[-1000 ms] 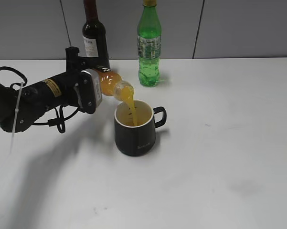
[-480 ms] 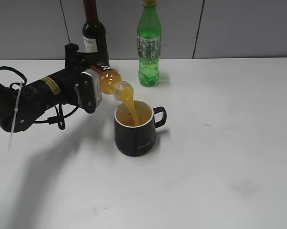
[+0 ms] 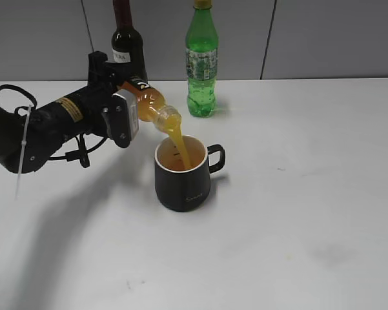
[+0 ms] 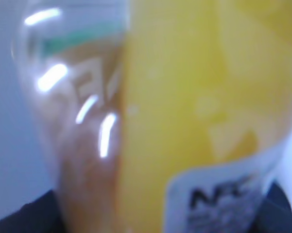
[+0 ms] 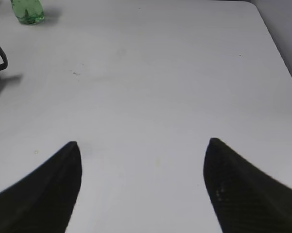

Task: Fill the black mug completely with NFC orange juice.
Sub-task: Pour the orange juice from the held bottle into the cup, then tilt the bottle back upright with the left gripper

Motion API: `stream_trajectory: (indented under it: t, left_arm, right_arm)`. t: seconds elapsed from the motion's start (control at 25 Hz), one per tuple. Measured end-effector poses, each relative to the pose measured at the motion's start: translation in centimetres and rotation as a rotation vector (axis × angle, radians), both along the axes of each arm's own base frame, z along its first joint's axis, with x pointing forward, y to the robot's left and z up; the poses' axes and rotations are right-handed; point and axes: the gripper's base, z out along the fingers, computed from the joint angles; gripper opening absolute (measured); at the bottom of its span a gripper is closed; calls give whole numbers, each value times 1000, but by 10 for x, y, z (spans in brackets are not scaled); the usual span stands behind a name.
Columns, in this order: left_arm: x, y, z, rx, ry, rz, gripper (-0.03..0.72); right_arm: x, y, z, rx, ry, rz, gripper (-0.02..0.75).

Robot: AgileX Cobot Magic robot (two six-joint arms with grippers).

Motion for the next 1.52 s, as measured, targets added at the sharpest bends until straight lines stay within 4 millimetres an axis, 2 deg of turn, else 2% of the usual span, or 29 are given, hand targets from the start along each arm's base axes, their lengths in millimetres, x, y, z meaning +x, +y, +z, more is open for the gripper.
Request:
stream_trajectory:
  t: [0.4,1.52]
  left_arm:
    - [1,0,1,87,-67,-5,471]
    - [0,-2,12,182,-230,-23,471]
  right_arm:
    - [0,0,0,0,0,0,592]
    - [0,0,0,0,0,0,592]
